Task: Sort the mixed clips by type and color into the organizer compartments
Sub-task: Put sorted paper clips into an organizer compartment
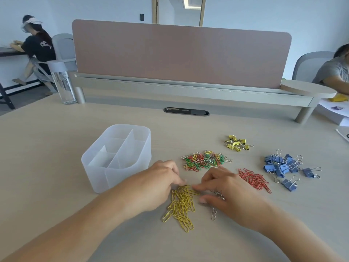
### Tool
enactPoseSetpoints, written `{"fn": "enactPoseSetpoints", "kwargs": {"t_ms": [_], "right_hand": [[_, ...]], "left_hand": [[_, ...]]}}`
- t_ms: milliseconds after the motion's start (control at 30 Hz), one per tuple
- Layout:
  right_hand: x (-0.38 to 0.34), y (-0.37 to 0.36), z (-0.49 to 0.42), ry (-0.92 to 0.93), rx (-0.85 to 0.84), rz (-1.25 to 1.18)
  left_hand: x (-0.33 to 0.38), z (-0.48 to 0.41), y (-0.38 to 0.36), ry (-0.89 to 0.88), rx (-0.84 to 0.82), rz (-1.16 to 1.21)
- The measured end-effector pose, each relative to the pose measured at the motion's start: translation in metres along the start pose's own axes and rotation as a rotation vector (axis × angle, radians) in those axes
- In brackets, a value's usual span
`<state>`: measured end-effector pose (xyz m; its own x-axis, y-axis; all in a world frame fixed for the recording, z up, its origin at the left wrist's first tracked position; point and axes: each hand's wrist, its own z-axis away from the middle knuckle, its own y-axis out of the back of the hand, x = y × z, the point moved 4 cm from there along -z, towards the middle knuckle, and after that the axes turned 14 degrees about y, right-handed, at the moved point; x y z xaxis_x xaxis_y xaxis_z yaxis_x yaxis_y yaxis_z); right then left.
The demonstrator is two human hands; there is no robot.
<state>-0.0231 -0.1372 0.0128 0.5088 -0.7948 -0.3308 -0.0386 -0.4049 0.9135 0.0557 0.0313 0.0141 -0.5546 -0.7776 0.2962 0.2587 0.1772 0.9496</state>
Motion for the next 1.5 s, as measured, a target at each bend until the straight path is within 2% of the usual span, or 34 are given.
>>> {"fn": "enactPoseSetpoints", "kwargs": {"t_ms": [300, 500, 800, 933, 1067, 1167, 1500], "right_hand": [[-0.027, 0.0, 0.0, -0.068, -0.121, -0.068], [-0.028, -0.007, -0.011, -0.136, -0.03, -0.082], [-0.018, -0.003, -0.021, -0.278, 0.096, -0.225], [-0.018, 0.0, -0.026, -0.329, 0.058, -0.228], [-0.02, 0.003, -0.039, -0.31, -0.032, -0.095], [-0.022, 0.003, -0.047, -0.275, -0.087, 0.01], [-0.019, 0.008, -0.038, -0.26, -0.124, 0.095]], "left_hand": [[0.001, 0.022, 0.015, 0.055, -0.33, -0.042], [0.003, 0.02, 0.008, 0.126, -0.188, 0.071], [0.001, 0.007, 0.003, 0.206, 0.008, 0.257], [0.002, 0.008, 0.005, 0.221, 0.074, 0.285], [0.011, 0.006, 0.006, 0.183, 0.128, 0.19], [0.016, 0.001, 0.006, 0.144, 0.103, 0.061], [0.012, 0.001, 0.005, 0.145, 0.065, -0.086]]}}
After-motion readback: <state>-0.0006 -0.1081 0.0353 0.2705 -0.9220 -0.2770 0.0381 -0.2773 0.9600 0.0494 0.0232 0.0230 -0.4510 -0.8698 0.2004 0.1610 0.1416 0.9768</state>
